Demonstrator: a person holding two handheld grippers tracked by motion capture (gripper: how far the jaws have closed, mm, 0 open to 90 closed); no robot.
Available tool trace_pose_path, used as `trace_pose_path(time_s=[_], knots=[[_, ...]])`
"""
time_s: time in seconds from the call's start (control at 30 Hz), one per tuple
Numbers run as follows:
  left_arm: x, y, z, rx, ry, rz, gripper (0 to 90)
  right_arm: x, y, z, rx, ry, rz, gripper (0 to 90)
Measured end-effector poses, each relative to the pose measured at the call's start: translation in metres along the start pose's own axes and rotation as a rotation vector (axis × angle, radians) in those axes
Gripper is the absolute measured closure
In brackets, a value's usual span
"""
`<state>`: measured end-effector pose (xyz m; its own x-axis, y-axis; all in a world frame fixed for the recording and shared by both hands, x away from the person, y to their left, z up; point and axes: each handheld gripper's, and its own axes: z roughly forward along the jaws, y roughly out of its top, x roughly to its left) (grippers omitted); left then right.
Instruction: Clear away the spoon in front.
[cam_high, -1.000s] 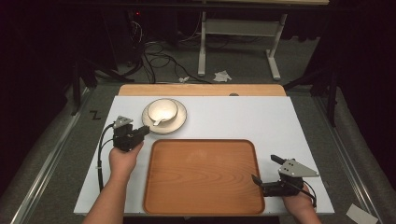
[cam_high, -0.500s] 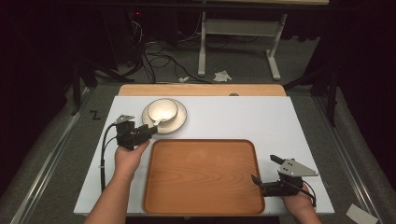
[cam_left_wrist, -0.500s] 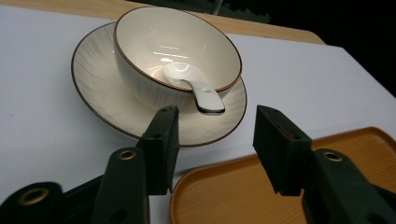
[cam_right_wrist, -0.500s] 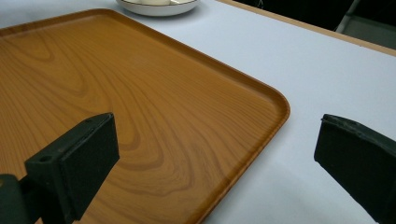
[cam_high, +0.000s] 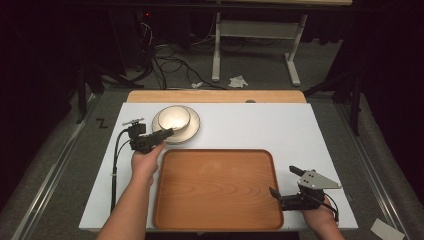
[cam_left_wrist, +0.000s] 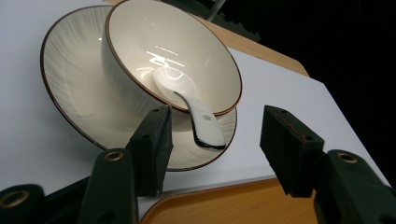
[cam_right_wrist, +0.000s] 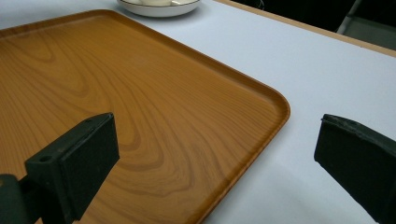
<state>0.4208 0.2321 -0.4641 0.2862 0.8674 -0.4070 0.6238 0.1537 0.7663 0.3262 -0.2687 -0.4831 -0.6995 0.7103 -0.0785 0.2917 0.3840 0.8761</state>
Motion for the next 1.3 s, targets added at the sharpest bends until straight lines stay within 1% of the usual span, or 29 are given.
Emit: trace_pose_path(time_s=[0.03,0.1,0.2,0.23,0.27,0.3,0.4,0.5,0.53,0.63,0.7,0.77,0.8,0.9,0.97,1.0,1.1,1.13,1.17,1.2,1.3], knots=[[0.001,0.001,0.002,-0.001,-0.002,-0.017,47.5,0.0,0.0,0.0,0.0,-0.001,-0.002,0.9],[0.003,0.003,0.004,0.003,-0.002,-0.035,51.3,0.0,0.0,0.0,-0.002,0.002,0.002,0.9],[0.004,0.006,0.008,-0.014,-0.032,-0.096,54.5,0.0,0.0,0.0,-0.002,0.004,-0.003,0.9],[0.005,0.007,0.01,-0.021,-0.052,-0.125,55.4,0.0,0.0,0.0,-0.001,0.005,-0.003,0.9],[0.006,0.007,0.011,-0.017,-0.059,-0.138,57.8,0.0,0.0,0.0,0.0,0.004,-0.004,0.9],[0.006,0.008,0.013,-0.023,-0.06,-0.154,57.8,0.0,0.0,0.0,0.0,0.004,-0.004,0.9],[0.007,0.007,0.02,-0.013,-0.062,-0.178,60.9,0.0,0.0,-0.001,0.0,0.004,0.004,0.9],[0.008,0.006,0.025,-0.004,-0.058,-0.198,63.5,-0.001,0.0,0.0,-0.006,0.004,-0.001,0.9],[0.008,0.006,0.026,-0.001,-0.063,-0.207,65.0,-0.001,0.0,0.0,-0.003,0.003,0.001,0.9],[0.009,0.006,0.028,-0.003,-0.058,-0.229,70.2,0.0,0.0,0.0,-0.006,0.005,0.0,0.9],[0.009,0.007,0.03,-0.008,-0.063,-0.246,71.1,0.0,0.0,-0.001,-0.005,0.005,0.003,0.9],[0.009,0.007,0.03,-0.011,-0.063,-0.255,71.3,0.0,0.0,-0.001,-0.005,0.005,0.003,0.9],[0.01,0.007,0.031,-0.014,-0.062,-0.265,72.0,0.0,0.0,0.0,-0.005,0.004,0.002,0.9],[0.011,0.007,0.033,-0.013,-0.056,-0.281,75.6,-0.001,0.0,0.0,0.001,0.004,-0.004,0.9],[0.011,0.006,0.033,-0.008,-0.061,-0.282,77.8,-0.001,0.0,0.0,-0.006,0.005,-0.002,0.9],[0.011,0.006,0.034,0.002,-0.06,-0.272,80.8,-0.001,0.0,0.0,-0.006,0.005,-0.002,0.9],[0.01,0.005,0.035,0.003,-0.058,-0.266,83.1,-0.001,0.0,0.0,0.003,0.002,-0.002,0.9],[0.009,0.005,0.036,-0.004,-0.057,-0.275,84.1,0.0,-0.001,0.0,0.006,0.003,0.004,0.9],[0.009,0.005,0.036,-0.003,-0.058,-0.274,84.2,0.0,0.0,0.0,0.003,0.004,0.0,0.9],[0.01,0.005,0.035,0.004,-0.058,-0.264,84.3,-0.001,0.0,0.0,0.0,0.004,-0.006,0.9],[0.009,0.005,0.035,0.001,-0.055,-0.266,84.9,-0.001,-0.001,0.0,0.003,0.002,-0.004,0.9]])
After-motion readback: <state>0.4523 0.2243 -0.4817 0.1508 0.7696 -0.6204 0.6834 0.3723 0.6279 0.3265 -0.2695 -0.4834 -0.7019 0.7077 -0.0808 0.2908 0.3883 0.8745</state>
